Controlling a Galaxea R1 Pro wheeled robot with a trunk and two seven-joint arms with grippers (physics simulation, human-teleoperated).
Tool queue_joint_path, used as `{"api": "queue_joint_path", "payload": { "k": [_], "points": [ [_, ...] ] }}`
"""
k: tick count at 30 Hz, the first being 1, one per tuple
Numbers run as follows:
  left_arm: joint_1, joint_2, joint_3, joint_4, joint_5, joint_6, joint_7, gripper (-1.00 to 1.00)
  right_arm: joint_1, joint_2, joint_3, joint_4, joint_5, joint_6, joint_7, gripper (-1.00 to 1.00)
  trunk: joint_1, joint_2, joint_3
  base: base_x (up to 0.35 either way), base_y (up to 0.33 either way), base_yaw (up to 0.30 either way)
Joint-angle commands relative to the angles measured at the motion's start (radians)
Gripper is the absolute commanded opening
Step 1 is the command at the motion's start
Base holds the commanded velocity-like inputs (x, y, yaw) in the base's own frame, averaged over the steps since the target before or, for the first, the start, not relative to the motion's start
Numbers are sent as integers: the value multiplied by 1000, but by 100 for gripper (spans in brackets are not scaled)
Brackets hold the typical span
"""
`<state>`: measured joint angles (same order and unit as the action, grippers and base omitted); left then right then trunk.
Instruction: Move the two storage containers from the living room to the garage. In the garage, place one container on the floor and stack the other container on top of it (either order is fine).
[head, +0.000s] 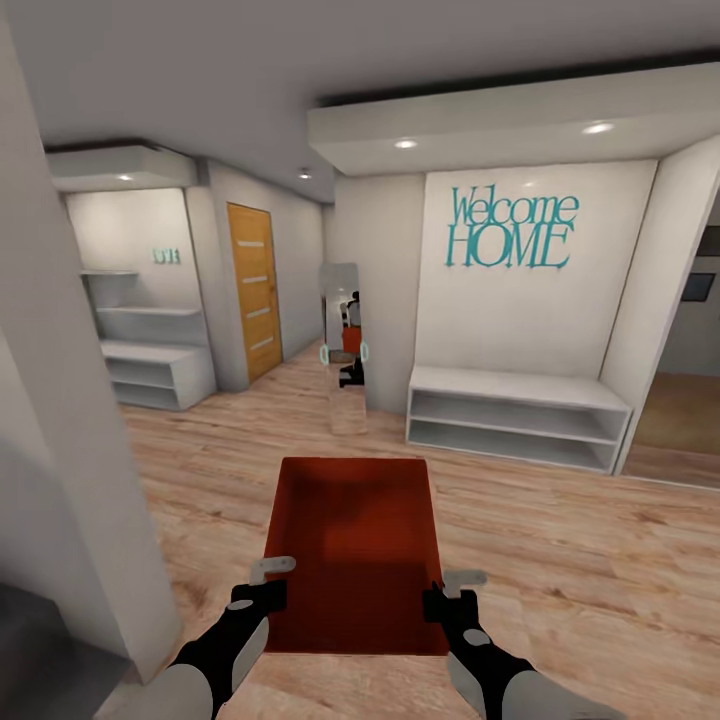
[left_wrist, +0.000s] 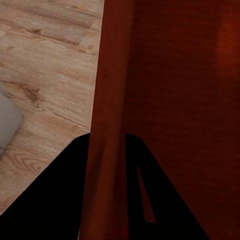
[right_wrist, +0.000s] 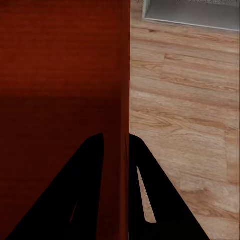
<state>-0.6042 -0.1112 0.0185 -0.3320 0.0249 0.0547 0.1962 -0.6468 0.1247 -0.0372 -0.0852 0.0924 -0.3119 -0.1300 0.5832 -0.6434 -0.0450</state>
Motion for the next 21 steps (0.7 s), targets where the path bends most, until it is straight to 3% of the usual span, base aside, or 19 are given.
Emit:
{"api": "queue_joint_path", "payload": {
  "k": [1,21],
  "points": [
    [0,1,10,1,10,6,6,-100,-1,-2,-43,-3,12,-7,-5,-100,1,-2,-2,322,0,0],
    [0,0,10,2,10,6,6,-100,-1,-2,-43,-2,12,-7,-5,-100,1,-2,-2,321,0,0]
  ]
}}
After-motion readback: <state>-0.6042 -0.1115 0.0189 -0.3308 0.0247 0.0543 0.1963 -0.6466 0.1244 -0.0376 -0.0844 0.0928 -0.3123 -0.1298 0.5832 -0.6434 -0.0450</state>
